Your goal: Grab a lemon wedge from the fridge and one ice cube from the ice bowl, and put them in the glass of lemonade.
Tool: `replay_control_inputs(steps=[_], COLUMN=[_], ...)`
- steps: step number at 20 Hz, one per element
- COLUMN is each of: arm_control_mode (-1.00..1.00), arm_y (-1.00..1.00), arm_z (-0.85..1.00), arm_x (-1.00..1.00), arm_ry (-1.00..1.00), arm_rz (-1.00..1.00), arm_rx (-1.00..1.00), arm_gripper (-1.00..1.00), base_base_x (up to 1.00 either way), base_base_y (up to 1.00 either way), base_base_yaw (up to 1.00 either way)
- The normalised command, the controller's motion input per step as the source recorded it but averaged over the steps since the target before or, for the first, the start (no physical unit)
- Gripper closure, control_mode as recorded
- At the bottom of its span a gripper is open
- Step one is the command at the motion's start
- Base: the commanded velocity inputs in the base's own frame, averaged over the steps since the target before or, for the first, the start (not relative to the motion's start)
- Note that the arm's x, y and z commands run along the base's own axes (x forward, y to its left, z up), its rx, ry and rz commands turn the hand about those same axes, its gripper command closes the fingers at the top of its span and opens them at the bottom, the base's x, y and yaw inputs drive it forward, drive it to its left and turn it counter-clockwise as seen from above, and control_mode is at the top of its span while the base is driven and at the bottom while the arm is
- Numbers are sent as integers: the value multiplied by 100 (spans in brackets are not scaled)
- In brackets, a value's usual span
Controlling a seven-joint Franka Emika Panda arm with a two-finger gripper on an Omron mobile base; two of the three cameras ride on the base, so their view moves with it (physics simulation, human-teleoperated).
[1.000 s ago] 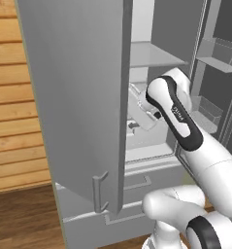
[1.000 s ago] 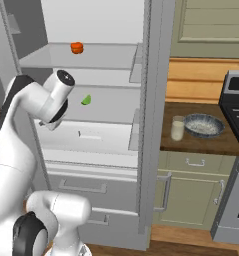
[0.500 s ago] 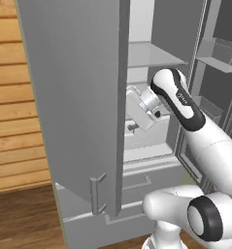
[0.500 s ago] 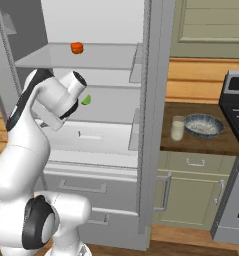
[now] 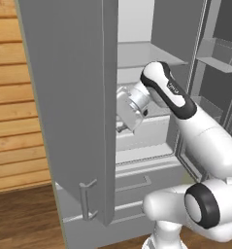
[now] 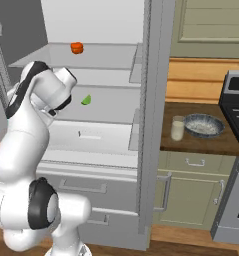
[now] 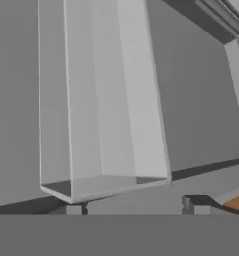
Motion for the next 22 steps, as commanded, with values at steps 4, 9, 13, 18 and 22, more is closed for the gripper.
replay_control_inputs(steps=[4, 9, 13, 18, 22], arm_control_mode=[-100, -100, -100, -100, -100], arm_y=[83, 77, 70, 40, 0], arm_z=[-2, 0, 0, 1, 3], arm_x=[-59, -50, -18, -1, -10], arm_ry=[-16, -15, -15, -4, 0], arm_rz=[6, 1, 0, 0, 0], arm_rx=[0, 0, 0, 0, 0], arm_gripper=[-100, -100, -100, -100, -100], base_base_x=[0, 0, 0, 0, 0], base_base_y=[0, 0, 0, 0, 0], base_base_yaw=[0, 0, 0, 0, 0])
